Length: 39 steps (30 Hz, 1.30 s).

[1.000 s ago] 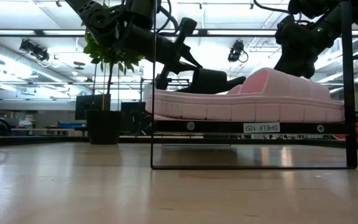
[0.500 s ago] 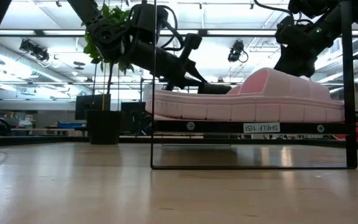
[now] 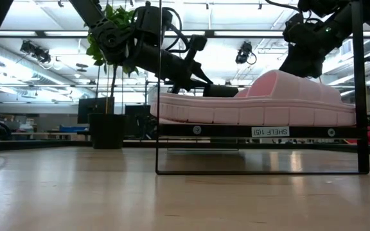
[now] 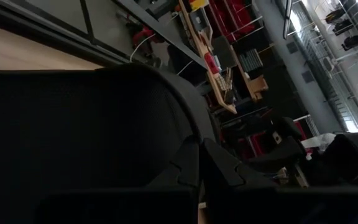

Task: Pick and place slides into the shelf
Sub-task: Put the black slide on the shelf

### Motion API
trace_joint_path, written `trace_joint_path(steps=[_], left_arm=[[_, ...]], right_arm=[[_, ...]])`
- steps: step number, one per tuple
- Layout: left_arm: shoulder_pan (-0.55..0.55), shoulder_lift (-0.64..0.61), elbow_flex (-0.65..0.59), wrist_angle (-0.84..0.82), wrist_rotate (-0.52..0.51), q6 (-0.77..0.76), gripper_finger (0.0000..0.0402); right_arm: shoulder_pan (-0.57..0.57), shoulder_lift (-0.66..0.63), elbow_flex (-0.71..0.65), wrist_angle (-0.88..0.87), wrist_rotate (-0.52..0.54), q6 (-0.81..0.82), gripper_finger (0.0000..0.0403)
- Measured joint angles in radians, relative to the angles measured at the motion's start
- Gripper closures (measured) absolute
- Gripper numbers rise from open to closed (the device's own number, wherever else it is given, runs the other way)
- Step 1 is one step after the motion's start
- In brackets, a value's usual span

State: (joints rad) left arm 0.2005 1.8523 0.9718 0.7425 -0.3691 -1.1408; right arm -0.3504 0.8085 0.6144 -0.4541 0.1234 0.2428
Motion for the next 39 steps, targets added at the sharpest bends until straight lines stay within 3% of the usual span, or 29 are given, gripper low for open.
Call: trace_joint_path(steps=[26,39], left_arm=[[0.004,0.001,0.013,-0.078,-0.040,-0.008,0.0394],[-0.002,0.093,0.013,-0.018,-0.038,-0.083,0.0394]], right_arm=[[0.000,0.000,0.000,-0.001,-0.001,0.009,0.0215],[0.000,0.000,0.000,-0.002,-0.002,0.019,0.0215]])
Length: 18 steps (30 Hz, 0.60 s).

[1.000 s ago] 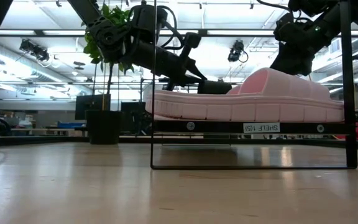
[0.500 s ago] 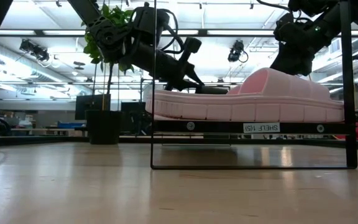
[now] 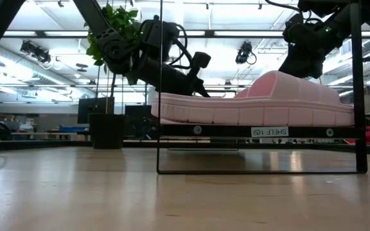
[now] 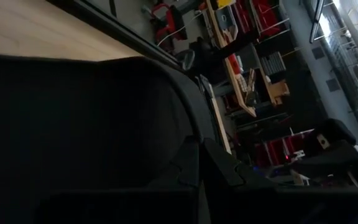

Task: Pick and place slides into the shelf
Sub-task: Put the black slide on the shelf

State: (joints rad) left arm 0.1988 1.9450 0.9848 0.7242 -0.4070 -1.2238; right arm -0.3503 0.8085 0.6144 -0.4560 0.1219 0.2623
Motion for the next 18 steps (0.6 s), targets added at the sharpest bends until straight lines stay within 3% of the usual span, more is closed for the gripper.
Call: trace_joint_path(steps=[18], left_arm=[[-0.006,0.000,0.000,0.003,0.012,0.005,0.0394]], right_arm=[[0.000,0.000,0.000,0.001,0.000,0.009,0.0215]])
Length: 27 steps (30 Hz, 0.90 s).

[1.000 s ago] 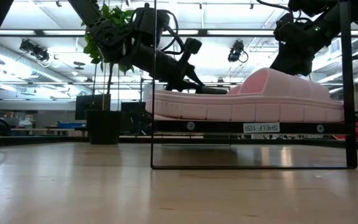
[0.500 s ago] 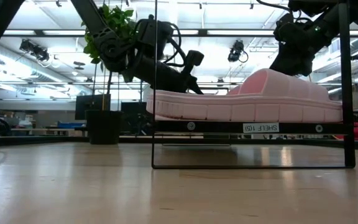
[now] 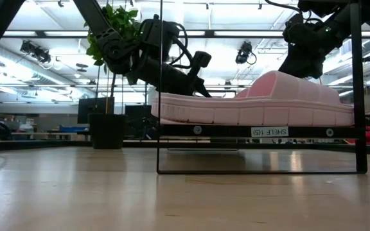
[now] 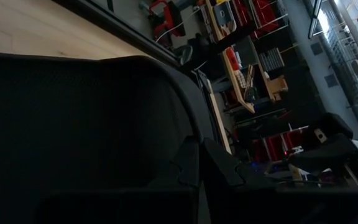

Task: Pick and place slides into the shelf
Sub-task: Put the black slide on the shelf

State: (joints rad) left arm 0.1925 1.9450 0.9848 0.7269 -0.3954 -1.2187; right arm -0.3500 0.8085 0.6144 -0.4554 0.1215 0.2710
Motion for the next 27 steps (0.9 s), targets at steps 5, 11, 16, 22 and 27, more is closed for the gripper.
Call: trace_joint_path(steps=[5,11,16,22,27], left_arm=[[0.000,0.000,0.000,-0.014,0.000,0.000,0.0394],[0.000,0.000,0.000,-0.017,0.000,0.012,0.0392],[0.000,0.000,0.000,-0.019,-0.001,0.026,0.0394],[0.000,0.016,0.001,-0.013,-0.002,0.021,0.0392],[0.000,0.040,0.004,0.002,0.000,-0.002,0.0394]], right_arm=[[0.000,0.000,0.000,0.000,0.000,0.001,0.0215],[0.000,0.000,0.000,0.000,0.000,0.007,0.0215],[0.000,0.000,0.000,0.000,0.000,0.008,0.0215],[0.000,0.000,0.000,0.000,0.000,0.008,0.0215],[0.000,0.000,0.000,0.000,-0.008,0.014,0.0215]])
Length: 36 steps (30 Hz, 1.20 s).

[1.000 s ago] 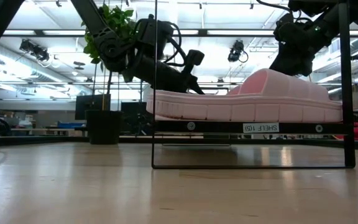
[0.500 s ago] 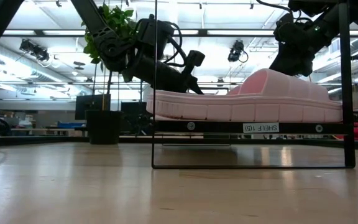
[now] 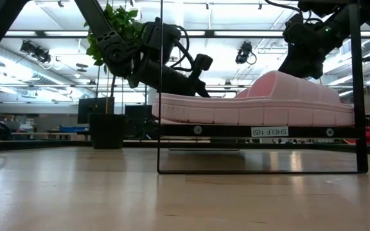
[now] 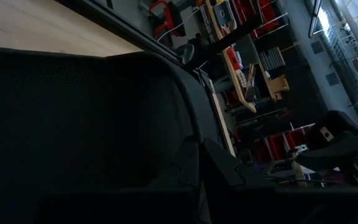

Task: Pick and place slides into the shelf
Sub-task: Put the black slide on the shelf

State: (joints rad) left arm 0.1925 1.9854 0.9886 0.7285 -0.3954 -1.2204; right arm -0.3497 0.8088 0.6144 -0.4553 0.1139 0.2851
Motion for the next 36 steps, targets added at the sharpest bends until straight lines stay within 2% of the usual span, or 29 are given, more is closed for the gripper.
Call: trace_joint_path(steps=[12,25,36], left_arm=[[0.000,0.004,-0.002,0.021,0.021,0.027,0.0376],[0.000,0.007,-0.003,0.016,0.063,0.110,0.0293],[0.001,-0.015,-0.007,0.028,0.093,0.177,0.0240]], right_arm=[[0.000,0.000,0.000,0.000,-0.011,0.001,0.0215],[0.000,0.000,0.000,0.000,-0.019,0.010,0.0215],[0.000,0.000,0.000,-0.002,-0.026,0.012,0.0215]])
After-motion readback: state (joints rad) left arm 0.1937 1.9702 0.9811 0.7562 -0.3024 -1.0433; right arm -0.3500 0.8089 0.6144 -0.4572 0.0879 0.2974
